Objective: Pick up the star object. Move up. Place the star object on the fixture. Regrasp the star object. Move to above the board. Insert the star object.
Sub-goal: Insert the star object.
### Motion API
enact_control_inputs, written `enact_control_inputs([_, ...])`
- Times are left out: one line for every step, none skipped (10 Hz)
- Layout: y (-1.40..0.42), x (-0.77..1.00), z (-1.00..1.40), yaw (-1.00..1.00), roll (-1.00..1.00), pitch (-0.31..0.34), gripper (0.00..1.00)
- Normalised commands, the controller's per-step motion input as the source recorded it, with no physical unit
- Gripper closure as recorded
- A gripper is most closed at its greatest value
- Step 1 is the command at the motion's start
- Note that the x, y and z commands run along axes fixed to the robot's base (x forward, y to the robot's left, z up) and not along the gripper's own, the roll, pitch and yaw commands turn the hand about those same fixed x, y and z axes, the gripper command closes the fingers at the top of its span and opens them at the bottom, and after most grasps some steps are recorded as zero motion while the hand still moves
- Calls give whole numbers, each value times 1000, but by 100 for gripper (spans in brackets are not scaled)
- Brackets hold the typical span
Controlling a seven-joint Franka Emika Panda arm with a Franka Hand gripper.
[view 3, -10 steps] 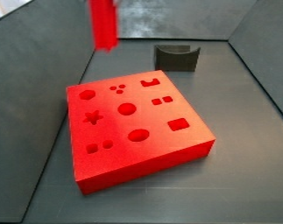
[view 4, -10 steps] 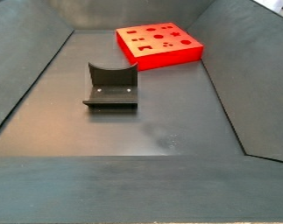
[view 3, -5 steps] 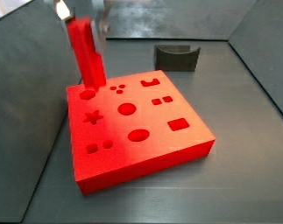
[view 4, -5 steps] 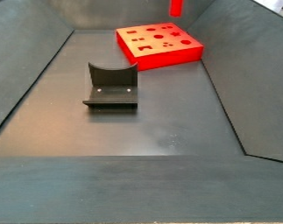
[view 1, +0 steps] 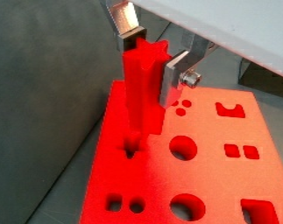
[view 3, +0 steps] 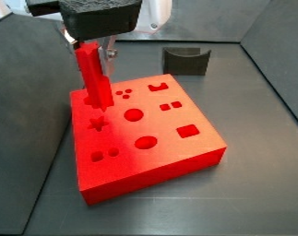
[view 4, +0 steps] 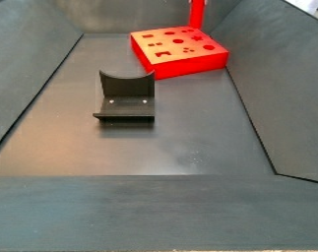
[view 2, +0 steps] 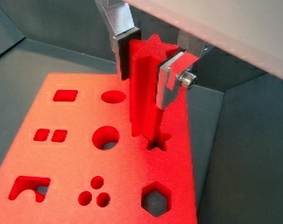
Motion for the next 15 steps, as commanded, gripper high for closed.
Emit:
enact_control_inputs([-69,-23,-591,0,0,-124,100])
enact_control_inputs([-120,0,-720,0,39,-116,100])
enact_control_inputs([-111,0,-700,0,41,-114,100])
enact_control_inputs([-134,0,-726,0,43,-143,100])
enact_control_inputs([-94,0,-700,0,117,-107,100])
enact_control_inputs([-34,-89,-660,6,200,-91,100])
enact_control_inputs([0,-206,-620,34,217,-90,100])
enact_control_inputs([31,-266,-286,0,70,-51,100])
enact_control_inputs([0,-20,0,0,0,0,100])
enact_control_inputs([0,-43,-171,0,0,-14,100])
enact_control_inputs([0,0,-363,0,16,-57,100])
enact_control_inputs([0,34,-569,134,67,0,100])
enact_control_inputs([0,86,-694,331,86,0,100])
enact_control_inputs([0,51,-766,471,110,0,100])
enact_control_inputs([0,43,-814,597,131,0,100])
